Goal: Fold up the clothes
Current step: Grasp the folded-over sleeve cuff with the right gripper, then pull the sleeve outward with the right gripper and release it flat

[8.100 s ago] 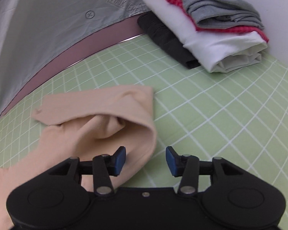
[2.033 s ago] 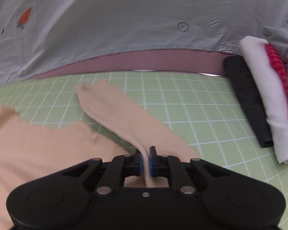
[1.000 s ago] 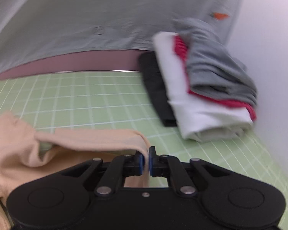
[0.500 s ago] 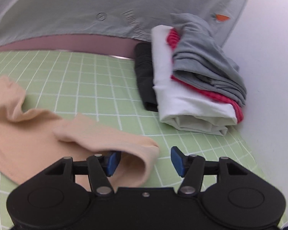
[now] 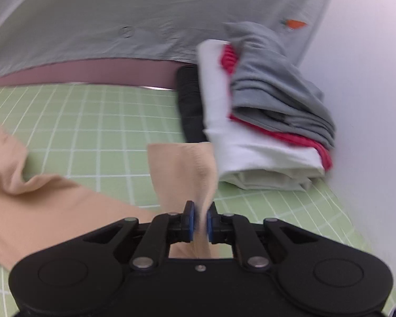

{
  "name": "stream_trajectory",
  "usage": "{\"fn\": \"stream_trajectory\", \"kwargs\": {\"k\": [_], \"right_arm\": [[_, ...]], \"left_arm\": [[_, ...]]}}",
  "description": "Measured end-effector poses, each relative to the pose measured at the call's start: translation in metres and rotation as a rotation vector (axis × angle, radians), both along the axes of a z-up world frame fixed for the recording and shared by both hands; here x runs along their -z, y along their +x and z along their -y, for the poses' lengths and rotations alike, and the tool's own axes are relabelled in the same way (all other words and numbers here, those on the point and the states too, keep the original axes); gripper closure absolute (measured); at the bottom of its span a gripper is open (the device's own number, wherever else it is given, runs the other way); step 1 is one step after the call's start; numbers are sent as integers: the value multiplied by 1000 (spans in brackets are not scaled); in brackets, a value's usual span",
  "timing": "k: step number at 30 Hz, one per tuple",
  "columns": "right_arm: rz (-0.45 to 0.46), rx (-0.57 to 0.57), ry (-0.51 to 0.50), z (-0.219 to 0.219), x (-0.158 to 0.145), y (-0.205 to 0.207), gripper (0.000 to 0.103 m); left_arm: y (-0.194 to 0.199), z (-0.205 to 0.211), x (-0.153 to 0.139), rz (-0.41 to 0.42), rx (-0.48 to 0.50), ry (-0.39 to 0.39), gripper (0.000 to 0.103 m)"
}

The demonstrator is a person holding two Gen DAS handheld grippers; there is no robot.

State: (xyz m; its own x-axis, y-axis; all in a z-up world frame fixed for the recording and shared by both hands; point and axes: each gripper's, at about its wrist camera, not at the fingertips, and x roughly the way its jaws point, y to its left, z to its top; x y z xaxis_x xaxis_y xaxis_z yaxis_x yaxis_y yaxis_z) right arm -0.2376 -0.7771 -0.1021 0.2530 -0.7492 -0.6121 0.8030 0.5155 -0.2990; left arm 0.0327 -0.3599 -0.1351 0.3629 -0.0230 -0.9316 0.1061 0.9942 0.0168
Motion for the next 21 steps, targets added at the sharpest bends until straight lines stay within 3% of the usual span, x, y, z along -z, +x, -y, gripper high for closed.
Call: {"fn": "stream_trajectory", "kwargs": {"k": [5, 9, 12, 18, 20, 21], "right_arm": [[58, 288, 107, 32, 6, -63, 91], [96, 394, 135, 28, 12, -90, 52], [143, 426, 152, 23, 16, -100, 33], [193, 401, 235, 30, 30, -89, 35], [199, 381, 239, 29, 33, -87, 46], [197, 361, 233, 27, 33, -85, 60]], "left_arm": [[0, 1, 0, 5, 0, -1, 0], [0, 1, 0, 5, 1, -1, 0], [-1, 0, -1, 7, 0, -2, 0], [-2, 1, -1, 11, -3, -2, 0], [-2, 2, -1, 12, -5, -2, 0], [-2, 2, -1, 11, -5, -2, 0]]}}
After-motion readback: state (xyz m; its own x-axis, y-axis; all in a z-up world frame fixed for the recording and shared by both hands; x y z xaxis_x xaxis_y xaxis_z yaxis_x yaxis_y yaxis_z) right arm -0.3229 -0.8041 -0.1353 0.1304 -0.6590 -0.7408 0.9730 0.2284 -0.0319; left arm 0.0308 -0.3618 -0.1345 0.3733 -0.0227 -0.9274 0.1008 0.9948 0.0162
